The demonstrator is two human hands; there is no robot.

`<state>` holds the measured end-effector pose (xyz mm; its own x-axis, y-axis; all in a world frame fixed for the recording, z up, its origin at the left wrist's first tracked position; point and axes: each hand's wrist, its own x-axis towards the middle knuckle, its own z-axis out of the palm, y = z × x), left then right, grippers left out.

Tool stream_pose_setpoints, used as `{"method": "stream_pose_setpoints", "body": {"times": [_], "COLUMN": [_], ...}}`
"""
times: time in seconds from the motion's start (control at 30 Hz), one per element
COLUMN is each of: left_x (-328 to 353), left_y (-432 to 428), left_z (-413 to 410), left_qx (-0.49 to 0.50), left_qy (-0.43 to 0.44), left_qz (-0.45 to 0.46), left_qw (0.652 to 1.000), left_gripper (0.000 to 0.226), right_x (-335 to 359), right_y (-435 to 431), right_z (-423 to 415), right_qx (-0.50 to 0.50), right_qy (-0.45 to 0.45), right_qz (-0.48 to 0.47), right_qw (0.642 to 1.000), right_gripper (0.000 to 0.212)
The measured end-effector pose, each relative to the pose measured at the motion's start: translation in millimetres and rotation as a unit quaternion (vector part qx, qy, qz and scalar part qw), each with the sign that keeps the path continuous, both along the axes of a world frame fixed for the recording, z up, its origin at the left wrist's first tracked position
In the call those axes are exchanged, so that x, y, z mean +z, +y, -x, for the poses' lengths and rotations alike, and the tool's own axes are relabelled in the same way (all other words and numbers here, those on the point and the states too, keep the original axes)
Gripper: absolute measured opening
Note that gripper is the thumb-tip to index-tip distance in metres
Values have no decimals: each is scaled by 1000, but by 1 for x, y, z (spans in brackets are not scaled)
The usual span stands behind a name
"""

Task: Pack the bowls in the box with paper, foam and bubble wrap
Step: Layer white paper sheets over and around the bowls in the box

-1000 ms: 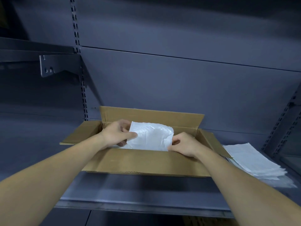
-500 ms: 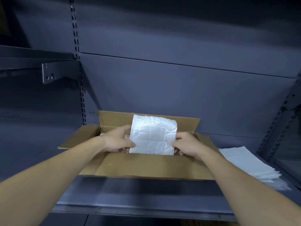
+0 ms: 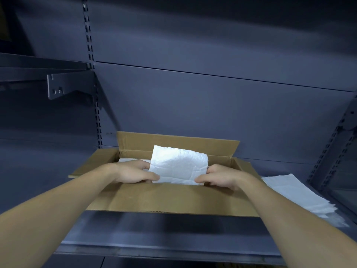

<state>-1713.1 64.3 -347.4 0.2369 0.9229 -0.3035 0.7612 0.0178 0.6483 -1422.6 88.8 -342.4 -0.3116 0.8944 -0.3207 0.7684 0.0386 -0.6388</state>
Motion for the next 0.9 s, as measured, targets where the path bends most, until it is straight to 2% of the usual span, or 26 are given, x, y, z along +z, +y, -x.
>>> {"method": "stream_pose_setpoints", "body": {"times": [0.07, 0.1, 0.17, 0.23, 0.3, 0.37, 0.43, 0.5, 0.53, 0.63, 0.77, 0.83, 0.9], "left_x": [0, 1, 1, 0, 0, 1, 3, 2, 1, -8, -13, -10, -7], "left_y": [0, -1, -2, -1, 0, 2, 2, 4, 4, 5, 9, 9, 7], "left_z": [-1, -1, -1, -1, 0, 2, 3, 2, 0, -2, 1, 0, -1], "left_qx": [4, -1, -15, -19, -12, -9, -5, 9, 11, -3, -1, -4, -11], "left_qy": [24, 45, 98, 119, 95, 41, -7, -40, -42, -14, 26, 13, -22], "left_qz": [14, 26, 38, 37, 30, 7, -32, -50, -56, -57, -52, -49, -36], "left_qw": [1000, 999, 994, 992, 995, 999, 999, 998, 997, 998, 998, 999, 999], "left_gripper": [31, 36, 52, 73, 74, 57, 43, 40, 41, 44, 47, 48, 45], "right_x": [-1, -2, -6, -10, -12, -10, -6, -6, -8, -9, -9, -8, -5], "right_y": [3, 5, 9, 15, 18, 18, 16, 15, 14, 11, 10, 8, 3], "right_z": [1, 3, 7, 10, 10, 6, 2, -1, 0, 2, -6, -10, -9], "right_qx": [12, 13, 14, 14, 24, 37, 32, 27, 26, 29, 40, 39, 40], "right_qy": [-19, -42, -81, -100, -96, -57, -18, 1, 2, 2, 76, 91, 60], "right_qz": [13, 21, 59, 86, 81, 55, 42, 42, 45, 34, 13, 13, 11], "right_qw": [1000, 999, 995, 991, 992, 996, 998, 999, 999, 999, 996, 995, 997], "right_gripper": [29, 39, 74, 98, 103, 92, 70, 49, 45, 53, 47, 49, 39]}}
